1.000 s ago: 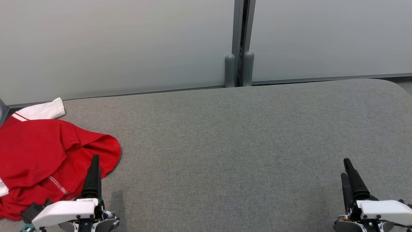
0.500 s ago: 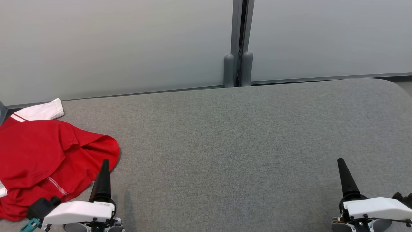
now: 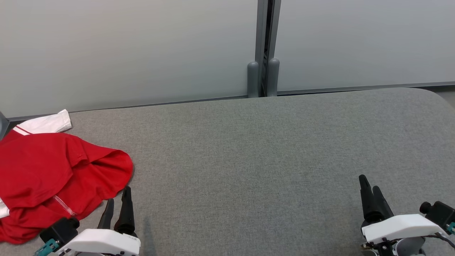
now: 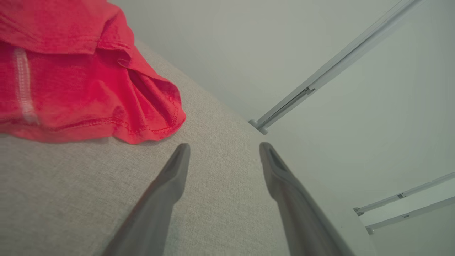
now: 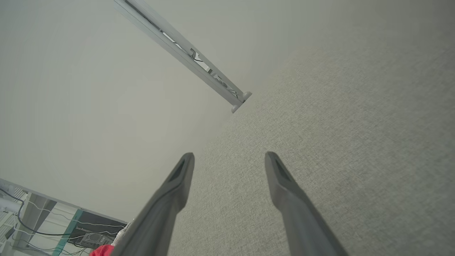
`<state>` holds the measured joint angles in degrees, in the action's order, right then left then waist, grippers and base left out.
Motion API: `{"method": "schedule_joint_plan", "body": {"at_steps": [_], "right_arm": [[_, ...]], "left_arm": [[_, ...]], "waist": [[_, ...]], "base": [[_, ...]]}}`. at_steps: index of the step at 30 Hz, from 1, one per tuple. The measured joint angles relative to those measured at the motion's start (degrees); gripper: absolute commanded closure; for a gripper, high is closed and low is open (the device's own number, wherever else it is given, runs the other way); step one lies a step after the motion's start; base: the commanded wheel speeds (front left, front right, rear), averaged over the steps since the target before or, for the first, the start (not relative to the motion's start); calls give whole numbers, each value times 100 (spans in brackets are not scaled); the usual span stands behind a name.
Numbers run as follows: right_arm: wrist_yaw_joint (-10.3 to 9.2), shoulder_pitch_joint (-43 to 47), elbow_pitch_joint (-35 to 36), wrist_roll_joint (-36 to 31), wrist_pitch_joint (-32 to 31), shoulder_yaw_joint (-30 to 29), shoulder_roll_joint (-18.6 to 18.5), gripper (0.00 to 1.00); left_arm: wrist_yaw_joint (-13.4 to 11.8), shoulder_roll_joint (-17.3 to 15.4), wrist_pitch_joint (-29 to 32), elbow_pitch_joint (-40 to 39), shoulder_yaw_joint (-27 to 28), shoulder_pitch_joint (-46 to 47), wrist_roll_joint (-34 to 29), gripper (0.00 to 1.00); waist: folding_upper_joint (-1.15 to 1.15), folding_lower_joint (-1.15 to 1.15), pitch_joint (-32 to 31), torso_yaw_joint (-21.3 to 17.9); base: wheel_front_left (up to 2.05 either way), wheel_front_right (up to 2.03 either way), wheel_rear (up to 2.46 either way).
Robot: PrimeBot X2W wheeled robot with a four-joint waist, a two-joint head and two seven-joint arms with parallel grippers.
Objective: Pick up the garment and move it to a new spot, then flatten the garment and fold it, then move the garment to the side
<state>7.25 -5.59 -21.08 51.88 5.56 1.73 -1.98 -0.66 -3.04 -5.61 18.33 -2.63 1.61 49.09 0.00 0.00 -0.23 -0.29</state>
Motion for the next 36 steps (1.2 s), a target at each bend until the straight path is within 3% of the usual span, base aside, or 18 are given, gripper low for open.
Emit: {"method": "schedule_joint_plan", "body": {"at_steps": [23, 36], "right_arm": [[7, -5, 44, -1771, -66, -113, -24, 0], [8, -40, 38, -2379, -27, 2, -34, 0]], "left_arm": [[-492, -312, -304, 85, -420, -16, -1758, 0], [-415, -421, -514, 157, -557, -11, -2274, 0]], "waist": [[0, 0, 72, 57], [0, 0, 58, 66]], "base": [[0, 0, 0], [0, 0, 0]]}}
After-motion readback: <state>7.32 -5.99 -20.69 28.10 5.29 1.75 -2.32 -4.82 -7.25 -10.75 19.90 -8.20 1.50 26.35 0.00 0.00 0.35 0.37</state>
